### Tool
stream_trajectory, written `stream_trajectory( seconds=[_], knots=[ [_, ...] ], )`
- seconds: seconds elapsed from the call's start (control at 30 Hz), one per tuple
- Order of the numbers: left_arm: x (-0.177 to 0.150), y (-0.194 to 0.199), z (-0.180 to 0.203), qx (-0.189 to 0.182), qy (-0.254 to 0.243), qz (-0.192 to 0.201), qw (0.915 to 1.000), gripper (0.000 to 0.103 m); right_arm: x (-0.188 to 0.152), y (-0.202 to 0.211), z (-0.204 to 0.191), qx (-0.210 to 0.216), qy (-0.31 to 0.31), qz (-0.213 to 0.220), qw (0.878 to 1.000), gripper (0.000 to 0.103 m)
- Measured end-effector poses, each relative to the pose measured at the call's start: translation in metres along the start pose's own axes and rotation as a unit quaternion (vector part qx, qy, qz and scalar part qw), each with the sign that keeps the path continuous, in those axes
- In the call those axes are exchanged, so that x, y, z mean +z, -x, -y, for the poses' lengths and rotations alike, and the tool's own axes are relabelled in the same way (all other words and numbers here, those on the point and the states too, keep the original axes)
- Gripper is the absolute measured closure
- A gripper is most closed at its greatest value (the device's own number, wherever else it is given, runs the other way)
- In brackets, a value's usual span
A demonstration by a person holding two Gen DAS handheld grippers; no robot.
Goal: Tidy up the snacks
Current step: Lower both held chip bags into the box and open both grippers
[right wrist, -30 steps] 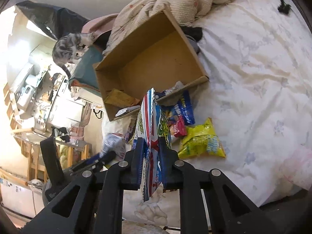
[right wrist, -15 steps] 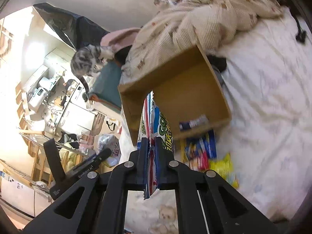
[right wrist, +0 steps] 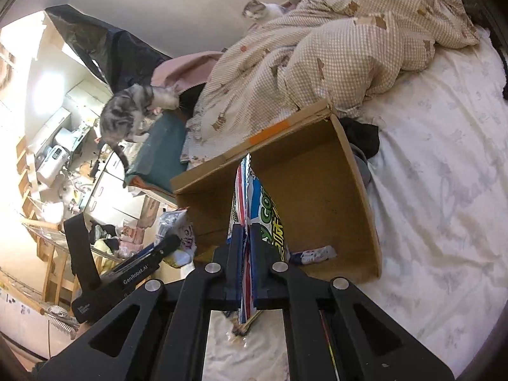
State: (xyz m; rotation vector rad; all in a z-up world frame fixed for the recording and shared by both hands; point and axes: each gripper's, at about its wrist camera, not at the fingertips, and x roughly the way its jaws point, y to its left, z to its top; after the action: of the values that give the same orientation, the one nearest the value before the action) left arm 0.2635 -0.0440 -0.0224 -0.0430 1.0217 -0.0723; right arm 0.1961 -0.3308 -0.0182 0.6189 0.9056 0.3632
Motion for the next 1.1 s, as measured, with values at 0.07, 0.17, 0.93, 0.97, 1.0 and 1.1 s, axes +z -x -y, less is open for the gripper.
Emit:
stream_trajectory(
  seconds=[0.07,0.17,0.93,0.97,1.0,1.1],
  knots=[
    [-0.003,-0.011,0.010,0.014,-0.019,0.006,0.9997,0.067,0.003,-0.016,0.009,-0.003,-0.007,-0.012,1.000,0.099],
    [-0.008,-0.028,0.021,0.005,-0.039,0.001,0.9992,0.067,0.005,-0.031,0.016,-0.007,-0.009,-0.019,1.000,0.099],
    [-0.017,-0.042,0.039,-0.064,-0.045,-0.003,0.9969,0.011,0.001,-0.069,0.027,-0.098,0.007,-0.036,0.994,0.079],
    [-0.017,-0.040,0.039,-0.065,-0.045,0.001,0.9968,0.011,0.001,-0.067,0.021,-0.116,0.029,-0.031,0.992,0.065],
    [-0.016,-0.037,0.040,-0.064,-0.048,0.004,0.9968,0.011,0.001,-0.063,0.012,-0.136,0.052,-0.017,0.989,0.051],
    [-0.013,-0.028,0.036,-0.065,-0.040,0.018,0.9969,0.011,0.001,-0.049,-0.008,-0.189,0.109,0.027,0.976,0.039]
  ],
)
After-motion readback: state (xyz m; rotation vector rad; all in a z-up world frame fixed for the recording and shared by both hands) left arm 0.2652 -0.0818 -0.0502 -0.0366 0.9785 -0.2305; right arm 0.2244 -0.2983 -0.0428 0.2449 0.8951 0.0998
